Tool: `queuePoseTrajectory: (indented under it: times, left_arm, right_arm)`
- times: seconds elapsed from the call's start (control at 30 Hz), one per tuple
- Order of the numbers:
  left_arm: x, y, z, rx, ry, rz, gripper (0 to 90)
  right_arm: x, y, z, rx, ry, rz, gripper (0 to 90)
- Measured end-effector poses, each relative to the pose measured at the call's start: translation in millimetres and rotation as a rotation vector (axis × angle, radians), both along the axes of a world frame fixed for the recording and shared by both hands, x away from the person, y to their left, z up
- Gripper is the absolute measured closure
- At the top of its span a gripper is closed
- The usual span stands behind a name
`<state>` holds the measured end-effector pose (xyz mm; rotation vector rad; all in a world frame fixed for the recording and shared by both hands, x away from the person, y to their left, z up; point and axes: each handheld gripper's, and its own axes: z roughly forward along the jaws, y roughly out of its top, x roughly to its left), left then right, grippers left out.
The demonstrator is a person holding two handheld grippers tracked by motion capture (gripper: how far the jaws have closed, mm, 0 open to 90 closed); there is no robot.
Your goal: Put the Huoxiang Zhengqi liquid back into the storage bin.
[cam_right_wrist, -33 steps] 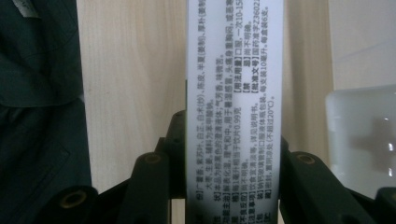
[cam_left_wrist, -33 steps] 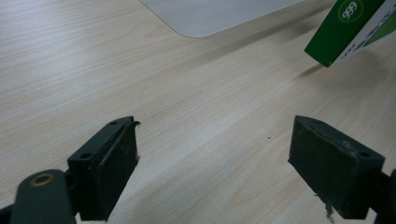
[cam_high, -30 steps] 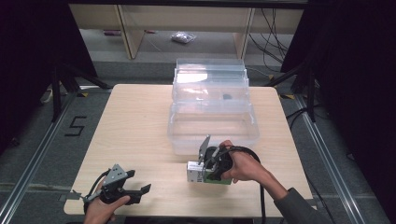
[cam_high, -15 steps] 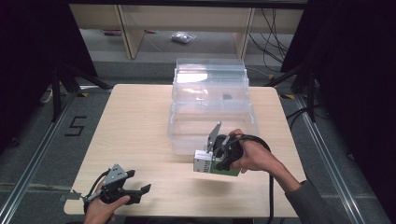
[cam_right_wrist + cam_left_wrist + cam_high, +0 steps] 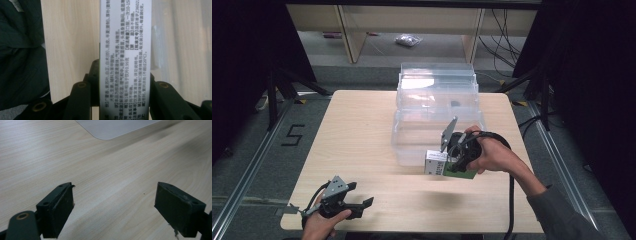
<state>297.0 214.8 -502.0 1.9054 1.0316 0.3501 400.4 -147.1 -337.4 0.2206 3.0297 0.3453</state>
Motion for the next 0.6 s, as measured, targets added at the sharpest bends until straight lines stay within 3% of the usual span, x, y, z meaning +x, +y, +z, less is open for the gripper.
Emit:
queuePoseTrajectory:
  times: [0.03,0.07,0.17,0.2,0.27,0.37,0.43,0.53,0.6]
  left_arm:
    - [0.0,0.0,0.0,0.001,0.000,0.000,14.9]
    - [0.2,0.4,0.0,0.008,0.000,-0.005,14.9]
    - [0.1,0.2,0.1,0.010,0.002,-0.003,14.9]
    - [0.1,0.1,0.0,0.009,0.004,-0.001,14.9]
    - [0.4,0.0,-0.5,0.006,0.004,-0.004,14.9]
    - [0.3,0.1,-0.3,0.006,0.004,-0.003,14.9]
    - [0.3,0.1,-0.5,0.005,0.004,-0.003,14.9]
    - [0.2,0.1,-0.3,0.006,0.004,-0.003,14.9]
    - [0.3,0.1,-0.6,0.005,0.005,-0.004,14.9]
  right_arm:
    - [5.4,-1.6,1.5,0.015,-0.014,0.055,65.1]
    - [2.5,-2.9,3.6,0.010,0.000,-0.002,65.2]
    - [7.2,-4.7,7.5,0.012,-0.017,0.032,65.2]
    - [6.0,-6.1,10.3,0.011,-0.011,-0.007,65.2]
    - [12.5,-10.1,17.6,0.017,-0.028,0.001,65.2]
    - [16.7,-14.2,24.4,0.024,-0.037,-0.045,65.1]
    - [20.7,-15.4,26.1,0.024,-0.045,-0.026,65.2]
    - [26.1,-18.4,30.7,0.007,-0.054,-0.060,65.2]
    - [32.4,-19.5,32.2,0.008,-0.058,-0.029,65.2]
